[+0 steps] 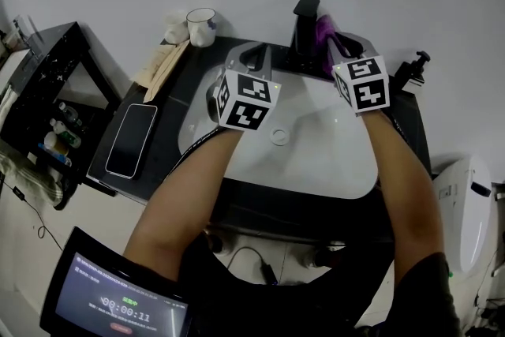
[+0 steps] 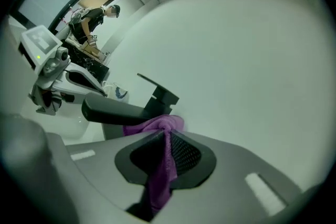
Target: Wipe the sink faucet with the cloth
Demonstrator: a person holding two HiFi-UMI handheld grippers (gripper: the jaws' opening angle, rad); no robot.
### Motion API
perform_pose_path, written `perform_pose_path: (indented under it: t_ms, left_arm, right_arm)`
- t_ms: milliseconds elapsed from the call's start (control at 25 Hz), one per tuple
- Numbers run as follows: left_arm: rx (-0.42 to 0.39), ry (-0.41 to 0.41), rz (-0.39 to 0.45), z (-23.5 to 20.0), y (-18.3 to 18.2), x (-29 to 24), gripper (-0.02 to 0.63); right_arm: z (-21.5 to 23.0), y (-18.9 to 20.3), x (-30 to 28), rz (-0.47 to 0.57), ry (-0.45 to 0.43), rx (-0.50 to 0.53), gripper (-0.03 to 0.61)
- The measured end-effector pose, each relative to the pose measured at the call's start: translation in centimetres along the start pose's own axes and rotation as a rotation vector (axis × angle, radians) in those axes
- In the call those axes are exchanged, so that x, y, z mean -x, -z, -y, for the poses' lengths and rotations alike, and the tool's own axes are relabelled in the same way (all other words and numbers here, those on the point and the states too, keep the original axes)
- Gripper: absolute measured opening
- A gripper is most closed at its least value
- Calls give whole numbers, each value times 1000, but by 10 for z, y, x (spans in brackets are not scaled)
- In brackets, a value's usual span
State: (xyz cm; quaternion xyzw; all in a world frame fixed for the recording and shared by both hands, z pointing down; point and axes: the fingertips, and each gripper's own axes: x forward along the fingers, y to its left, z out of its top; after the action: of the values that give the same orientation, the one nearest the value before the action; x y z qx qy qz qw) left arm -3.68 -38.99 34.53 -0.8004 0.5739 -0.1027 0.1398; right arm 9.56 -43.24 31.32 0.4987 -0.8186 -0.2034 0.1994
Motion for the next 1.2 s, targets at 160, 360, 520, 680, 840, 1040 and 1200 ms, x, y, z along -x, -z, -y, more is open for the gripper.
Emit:
perform_pose_path:
  t_ms: [160, 360, 520, 680, 840, 1040, 1200]
  left_arm:
    - [-12, -11, 4, -4, -1, 1, 17]
    - [22, -38, -21, -14, 9, 7, 17]
    - [31, -44, -18, -18, 8, 5, 17]
    - [27, -47, -22, -18, 10, 5, 17]
    - [29, -46, -26, -18, 11, 4, 17]
    - [31, -46, -28, -18, 10, 4, 17]
    - [31, -52, -38, -19, 13, 6, 17]
  right_arm:
    - [22, -26, 21, 78, 52, -37, 38]
    - [43, -64, 62, 231, 78, -197, 38]
    - [41, -91, 99, 311, 27, -173, 38]
    - [18, -90, 123, 283, -81, -137, 38]
    - [-5, -65, 134, 197, -155, -66, 38]
    - [-38, -25, 135, 94, -290, -44, 38]
    - [-78, 11, 107, -19, -426, -21, 38]
